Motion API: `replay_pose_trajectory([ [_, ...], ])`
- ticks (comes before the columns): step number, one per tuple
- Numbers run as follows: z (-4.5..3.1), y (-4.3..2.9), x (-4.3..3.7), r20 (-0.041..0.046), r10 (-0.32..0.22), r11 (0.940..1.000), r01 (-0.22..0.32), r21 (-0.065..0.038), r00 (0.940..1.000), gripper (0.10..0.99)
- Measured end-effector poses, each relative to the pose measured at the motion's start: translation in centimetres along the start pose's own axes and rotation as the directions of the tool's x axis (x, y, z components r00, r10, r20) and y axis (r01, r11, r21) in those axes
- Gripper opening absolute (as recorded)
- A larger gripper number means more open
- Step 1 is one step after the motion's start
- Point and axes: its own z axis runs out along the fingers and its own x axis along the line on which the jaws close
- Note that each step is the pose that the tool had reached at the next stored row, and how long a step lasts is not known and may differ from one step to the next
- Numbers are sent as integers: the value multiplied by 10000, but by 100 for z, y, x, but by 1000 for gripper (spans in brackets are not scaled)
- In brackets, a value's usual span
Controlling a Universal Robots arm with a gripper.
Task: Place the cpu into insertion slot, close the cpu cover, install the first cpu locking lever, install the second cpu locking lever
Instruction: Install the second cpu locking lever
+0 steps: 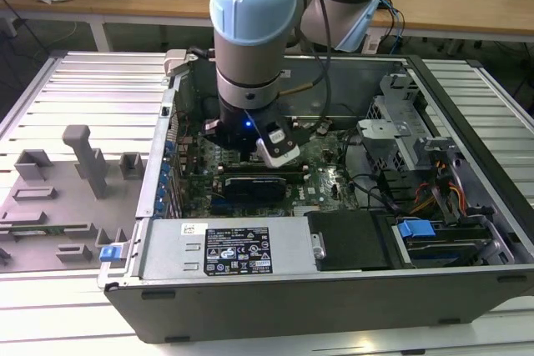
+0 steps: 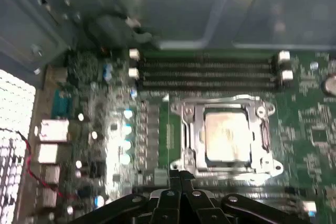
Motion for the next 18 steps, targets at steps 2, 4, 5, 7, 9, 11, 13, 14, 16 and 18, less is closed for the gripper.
replay_pose_trajectory([
  [2,0,-1,-64,-1,7,10000,-7,11,10000,106],
  [4,0,-1,-198,-3,16,10000,-16,27,10000,106],
  [5,0,-2,-237,-4,19,10000,-19,34,10000,106],
  [7,0,-2,-309,-8,27,10000,-27,58,10000,106],
  [9,2,6,-365,-13,28,9999,-28,112,10000,106],
  [11,17,61,-387,-14,31,9997,-31,233,10000,106],
  [13,56,207,-399,-16,28,9986,-28,530,10000,106],
  [14,65,244,-400,-16,30,9981,-29,615,10000,106],
  [16,87,325,-402,-17,30,9967,-29,808,10000,106],
  [18,109,410,-404,-18,29,9950,-27,1001,10000,106],
])
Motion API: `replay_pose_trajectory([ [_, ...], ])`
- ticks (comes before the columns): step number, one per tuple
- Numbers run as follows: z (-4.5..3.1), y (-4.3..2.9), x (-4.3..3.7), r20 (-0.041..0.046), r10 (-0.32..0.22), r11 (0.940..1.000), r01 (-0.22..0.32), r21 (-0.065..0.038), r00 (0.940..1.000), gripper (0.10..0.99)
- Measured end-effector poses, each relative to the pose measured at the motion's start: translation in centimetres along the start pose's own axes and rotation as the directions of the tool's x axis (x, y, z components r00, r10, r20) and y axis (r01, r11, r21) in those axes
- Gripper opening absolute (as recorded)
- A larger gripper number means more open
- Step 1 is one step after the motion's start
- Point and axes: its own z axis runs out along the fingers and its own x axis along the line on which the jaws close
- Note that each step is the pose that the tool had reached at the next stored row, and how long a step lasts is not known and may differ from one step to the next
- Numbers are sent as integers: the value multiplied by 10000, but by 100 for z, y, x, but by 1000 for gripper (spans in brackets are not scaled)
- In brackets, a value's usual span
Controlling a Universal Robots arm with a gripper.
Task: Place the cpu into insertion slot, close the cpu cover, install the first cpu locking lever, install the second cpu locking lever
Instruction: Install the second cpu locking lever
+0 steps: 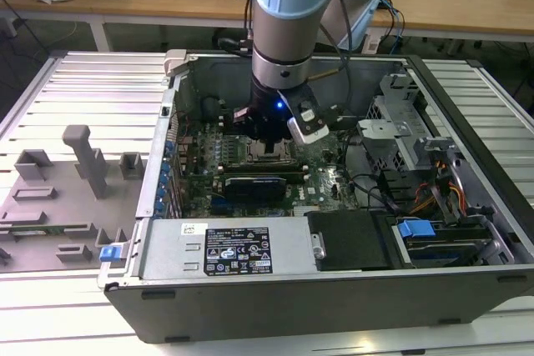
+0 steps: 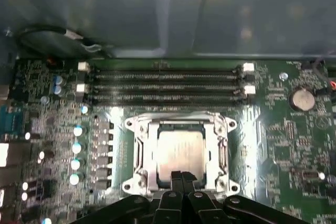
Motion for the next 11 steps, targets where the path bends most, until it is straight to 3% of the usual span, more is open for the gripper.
replay_pose_trajectory([
  [3,-6,119,0,0,1,9999,-1,142,10000,106],
  [6,-91,147,-1,0,0,9997,0,231,10000,106],
  [11,-94,150,0,0,1,9997,-1,258,10000,106],
])
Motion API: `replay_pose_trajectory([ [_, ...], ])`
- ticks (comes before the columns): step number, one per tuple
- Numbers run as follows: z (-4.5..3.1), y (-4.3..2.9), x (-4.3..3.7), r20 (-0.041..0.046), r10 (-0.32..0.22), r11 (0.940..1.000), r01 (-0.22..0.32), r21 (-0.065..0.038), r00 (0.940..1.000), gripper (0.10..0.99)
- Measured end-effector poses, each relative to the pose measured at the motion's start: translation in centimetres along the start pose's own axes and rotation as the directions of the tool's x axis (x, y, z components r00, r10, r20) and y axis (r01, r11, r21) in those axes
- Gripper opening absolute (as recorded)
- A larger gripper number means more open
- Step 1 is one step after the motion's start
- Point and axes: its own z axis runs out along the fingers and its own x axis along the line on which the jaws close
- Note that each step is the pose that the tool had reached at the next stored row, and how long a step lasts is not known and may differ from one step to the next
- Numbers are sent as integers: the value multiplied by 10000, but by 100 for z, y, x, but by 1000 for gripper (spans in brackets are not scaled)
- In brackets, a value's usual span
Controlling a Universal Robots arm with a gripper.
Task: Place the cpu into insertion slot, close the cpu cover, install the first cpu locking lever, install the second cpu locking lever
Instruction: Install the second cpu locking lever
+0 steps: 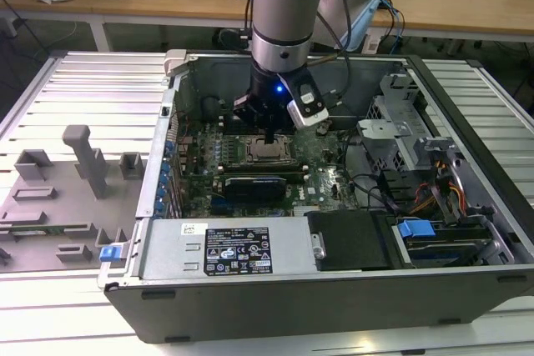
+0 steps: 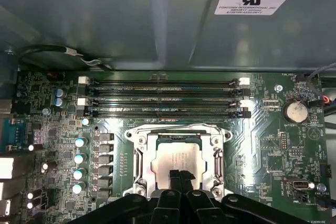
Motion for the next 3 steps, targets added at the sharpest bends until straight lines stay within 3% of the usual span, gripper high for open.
replay_pose_trajectory([
  [3,0,0,0,0,0,10000,0,3,10000,106],
])
